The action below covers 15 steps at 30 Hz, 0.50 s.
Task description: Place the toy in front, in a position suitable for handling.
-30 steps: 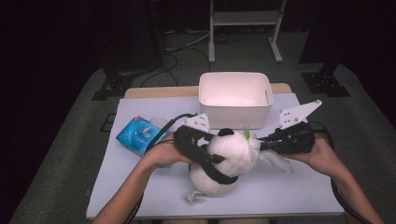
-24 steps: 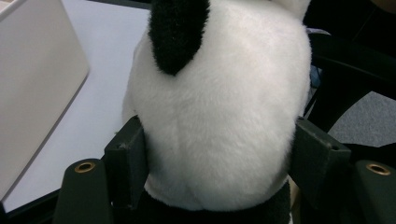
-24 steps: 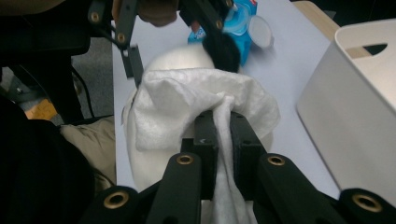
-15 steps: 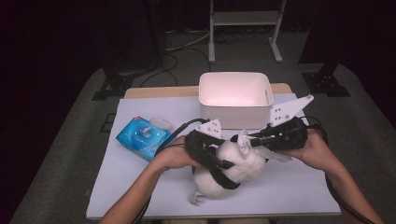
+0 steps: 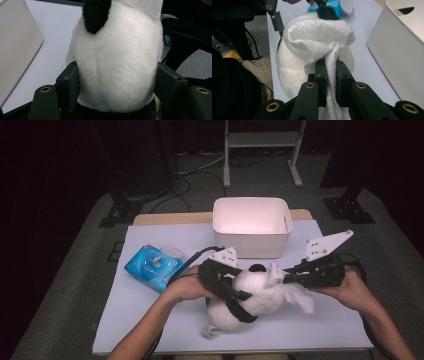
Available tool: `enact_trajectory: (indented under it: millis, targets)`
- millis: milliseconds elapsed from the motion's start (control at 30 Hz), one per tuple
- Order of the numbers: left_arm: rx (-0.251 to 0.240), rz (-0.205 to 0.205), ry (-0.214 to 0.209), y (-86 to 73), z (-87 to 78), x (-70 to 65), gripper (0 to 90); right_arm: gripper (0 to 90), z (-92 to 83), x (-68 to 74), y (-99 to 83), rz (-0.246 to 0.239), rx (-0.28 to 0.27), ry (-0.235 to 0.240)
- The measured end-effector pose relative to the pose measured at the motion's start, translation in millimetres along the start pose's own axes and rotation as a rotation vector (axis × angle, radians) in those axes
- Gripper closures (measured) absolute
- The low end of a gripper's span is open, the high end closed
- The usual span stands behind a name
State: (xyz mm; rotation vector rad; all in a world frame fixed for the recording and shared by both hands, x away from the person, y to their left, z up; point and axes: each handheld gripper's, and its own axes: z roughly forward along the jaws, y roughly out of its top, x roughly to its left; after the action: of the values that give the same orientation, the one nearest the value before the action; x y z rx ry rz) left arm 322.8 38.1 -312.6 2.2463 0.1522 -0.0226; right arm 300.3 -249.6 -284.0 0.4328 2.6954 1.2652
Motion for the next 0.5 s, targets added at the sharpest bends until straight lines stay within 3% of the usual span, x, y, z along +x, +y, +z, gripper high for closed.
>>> enact_trajectory:
  millis: [267, 500]
  targets:
    - [-0.002, -0.011, 0.0, -1.3, -1.9, 2.3, 29.7, 81.8, -0.2, -2.5, -17.2, 0.034, 0.013, -0.005]
    - [0.004, 0.0, -0.005, 3.0, 2.7, 0.7, 29.5, 81.8, -3.8, -0.5, -6.2, 0.009, 0.014, -0.016]
